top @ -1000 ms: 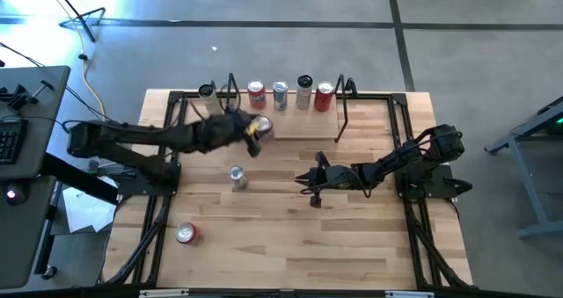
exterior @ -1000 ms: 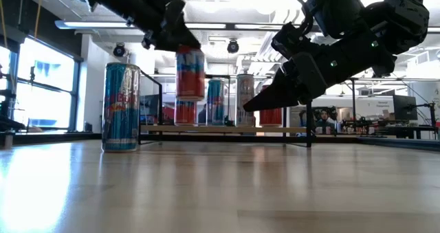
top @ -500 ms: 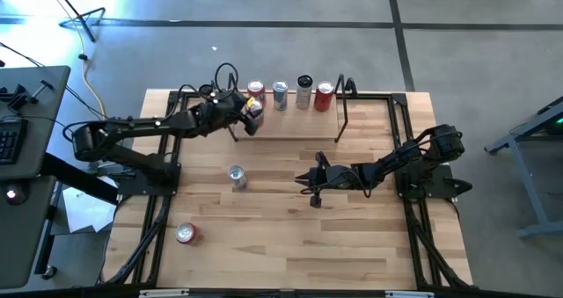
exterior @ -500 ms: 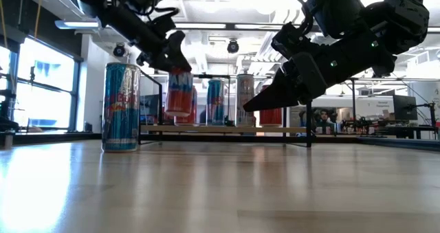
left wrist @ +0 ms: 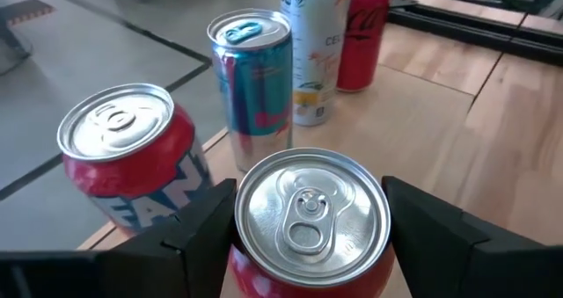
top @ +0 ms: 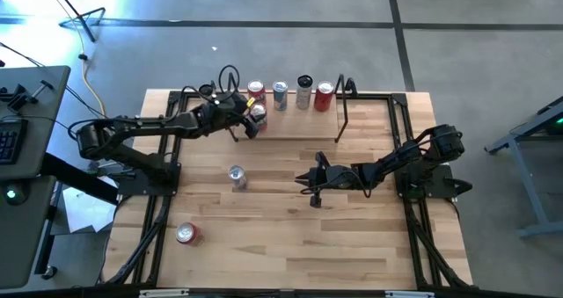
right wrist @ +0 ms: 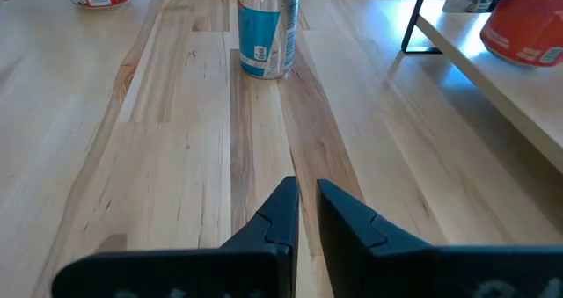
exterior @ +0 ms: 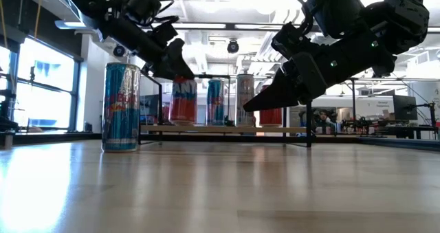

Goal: Place canned beverage on shelf
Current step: Put the red soda can on the shelf aligned with the other red orange soda can, then put the blue soda can on the shelf aligned with the other blue soda can

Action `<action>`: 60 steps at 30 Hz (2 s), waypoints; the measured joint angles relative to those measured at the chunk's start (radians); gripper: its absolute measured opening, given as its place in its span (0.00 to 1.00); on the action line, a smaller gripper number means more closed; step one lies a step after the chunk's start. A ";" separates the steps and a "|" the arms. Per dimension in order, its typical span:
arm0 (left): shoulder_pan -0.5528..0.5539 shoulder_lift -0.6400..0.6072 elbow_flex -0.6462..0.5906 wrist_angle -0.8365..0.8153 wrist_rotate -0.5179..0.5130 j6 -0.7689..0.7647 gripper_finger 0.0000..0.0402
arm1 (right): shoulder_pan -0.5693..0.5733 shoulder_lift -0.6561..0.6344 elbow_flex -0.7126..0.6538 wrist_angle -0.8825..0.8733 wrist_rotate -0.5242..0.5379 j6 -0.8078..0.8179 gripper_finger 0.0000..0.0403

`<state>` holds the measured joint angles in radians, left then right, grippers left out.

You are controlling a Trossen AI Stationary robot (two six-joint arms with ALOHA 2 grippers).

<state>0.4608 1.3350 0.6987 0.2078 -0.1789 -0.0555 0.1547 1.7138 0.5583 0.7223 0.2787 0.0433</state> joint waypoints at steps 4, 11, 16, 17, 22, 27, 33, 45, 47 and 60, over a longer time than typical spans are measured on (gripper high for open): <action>0.011 0.000 0.000 0.004 0.017 -0.004 0.65 | 0.000 0.000 0.000 0.000 0.000 0.000 0.07; 0.011 0.000 0.000 0.004 0.010 0.004 0.73 | 0.000 0.000 0.000 0.000 0.000 0.000 0.07; 0.010 -0.014 0.000 -0.002 0.009 0.041 0.73 | 0.000 0.000 0.000 0.000 0.000 0.000 0.07; 0.009 -0.025 0.000 0.001 0.007 0.050 0.73 | 0.000 0.000 0.000 0.000 0.000 0.000 0.07; -0.003 -0.114 0.000 -0.009 0.004 0.099 0.73 | 0.000 0.000 0.000 0.001 0.016 -0.006 0.07; -0.069 -0.240 0.001 -0.134 0.003 0.147 0.72 | -0.002 0.000 0.000 0.017 0.032 -0.026 0.07; -0.290 -0.330 -0.056 -0.242 -0.141 0.191 0.59 | -0.003 0.000 0.000 0.119 -0.058 -0.066 0.07; -0.668 -0.460 -0.329 -0.004 -0.430 0.188 0.23 | -0.017 0.138 0.262 0.143 -0.239 -0.069 0.26; -0.692 -0.490 -0.356 0.027 -0.476 0.190 0.19 | -0.020 0.193 0.365 0.070 -0.245 -0.078 0.37; -0.733 -0.672 -0.455 0.025 -0.544 0.180 0.16 | -0.089 0.380 0.736 -0.091 -0.219 -0.121 0.76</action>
<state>-0.2718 0.6627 0.2439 0.2332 -0.7232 0.1246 0.0655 2.0933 1.2945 0.6312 0.0597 -0.0780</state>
